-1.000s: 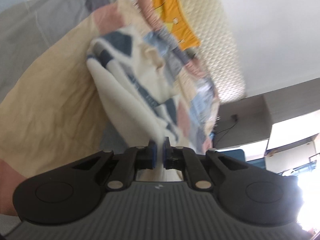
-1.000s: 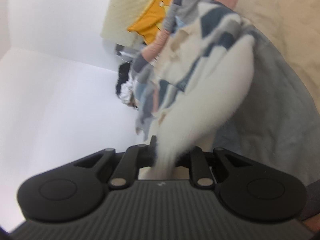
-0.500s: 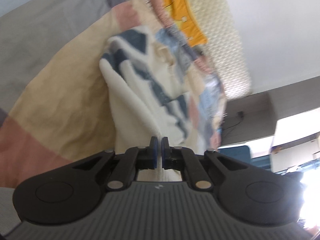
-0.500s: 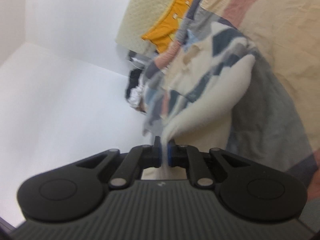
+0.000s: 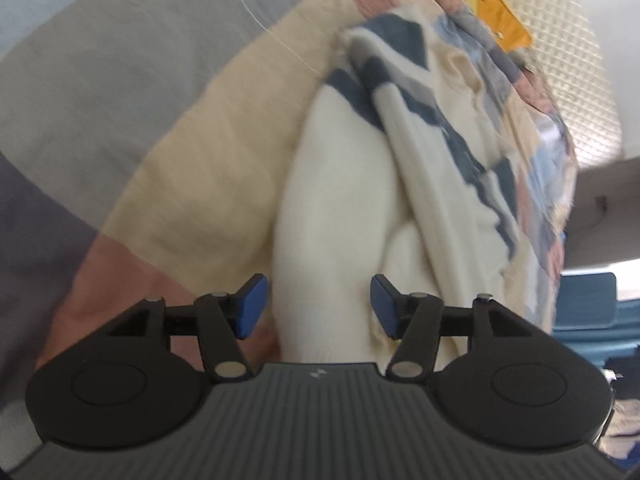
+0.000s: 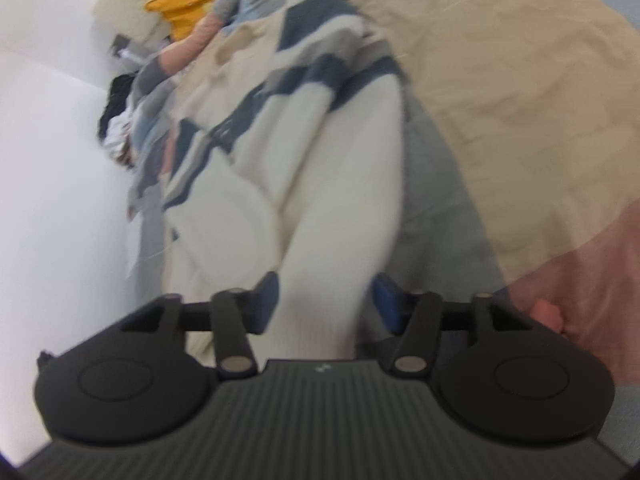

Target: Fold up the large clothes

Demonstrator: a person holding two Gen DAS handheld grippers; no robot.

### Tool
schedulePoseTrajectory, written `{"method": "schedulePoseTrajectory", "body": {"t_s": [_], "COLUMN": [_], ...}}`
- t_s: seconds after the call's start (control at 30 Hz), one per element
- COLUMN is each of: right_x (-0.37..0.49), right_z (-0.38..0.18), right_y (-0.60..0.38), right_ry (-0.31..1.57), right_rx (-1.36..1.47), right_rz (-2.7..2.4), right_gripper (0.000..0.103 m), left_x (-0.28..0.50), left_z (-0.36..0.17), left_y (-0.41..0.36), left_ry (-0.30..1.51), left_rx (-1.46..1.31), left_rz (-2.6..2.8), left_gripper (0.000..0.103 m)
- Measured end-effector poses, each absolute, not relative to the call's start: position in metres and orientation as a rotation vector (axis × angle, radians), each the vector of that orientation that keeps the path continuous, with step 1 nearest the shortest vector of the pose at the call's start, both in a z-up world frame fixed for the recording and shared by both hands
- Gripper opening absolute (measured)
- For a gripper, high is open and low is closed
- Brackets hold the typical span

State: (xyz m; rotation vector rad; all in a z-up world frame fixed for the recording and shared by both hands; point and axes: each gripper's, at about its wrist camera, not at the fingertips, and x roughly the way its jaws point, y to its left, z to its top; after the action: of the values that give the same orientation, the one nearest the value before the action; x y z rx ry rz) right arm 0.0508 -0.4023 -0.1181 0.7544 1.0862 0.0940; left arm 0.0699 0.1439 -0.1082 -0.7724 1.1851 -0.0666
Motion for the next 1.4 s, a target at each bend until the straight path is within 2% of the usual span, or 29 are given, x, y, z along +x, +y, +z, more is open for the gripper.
{"method": "schedulePoseTrajectory", "body": {"t_s": [0.37, 0.43, 0.73, 0.87, 0.97, 1.07, 1.23, 1.33, 1.4], "right_x": [0.098, 0.101, 0.094, 0.104, 0.11, 0.104, 0.096, 0.098, 0.103], "right_z": [-0.179, -0.187, -0.182, -0.203, -0.201, -0.2, -0.182, -0.175, -0.183], "right_y": [-0.4, -0.4, -0.423, -0.419, -0.402, -0.396, -0.386, -0.378, -0.375], "right_ry": [1.106, 1.113, 1.014, 1.094, 1.121, 1.093, 0.968, 0.939, 1.001], "right_rx": [0.822, 0.821, 0.868, 0.939, 0.891, 0.92, 0.979, 0.977, 0.947], "right_rz": [-0.046, -0.083, -0.234, -0.146, -0.076, -0.02, 0.168, 0.225, 0.181], "right_gripper": [0.06, 0.057, 0.06, 0.06, 0.068, 0.068, 0.066, 0.066, 0.066], "left_x": [0.109, 0.111, 0.112, 0.115, 0.117, 0.118, 0.116, 0.117, 0.118], "left_z": [-0.167, -0.171, -0.171, -0.177, -0.182, -0.181, -0.163, -0.162, -0.17], "left_y": [0.12, 0.119, 0.121, 0.121, 0.124, 0.126, 0.124, 0.119, 0.115], "left_ry": [1.281, 1.273, 1.213, 1.221, 1.221, 1.205, 1.067, 1.097, 1.159], "left_rx": [-0.787, -0.791, -0.827, -0.842, -0.883, -0.918, -0.992, -0.951, -0.931], "left_rz": [0.002, -0.009, -0.05, -0.064, -0.077, -0.105, -0.249, -0.223, -0.19], "left_gripper": [0.063, 0.063, 0.061, 0.061, 0.061, 0.061, 0.061, 0.061, 0.061]}}
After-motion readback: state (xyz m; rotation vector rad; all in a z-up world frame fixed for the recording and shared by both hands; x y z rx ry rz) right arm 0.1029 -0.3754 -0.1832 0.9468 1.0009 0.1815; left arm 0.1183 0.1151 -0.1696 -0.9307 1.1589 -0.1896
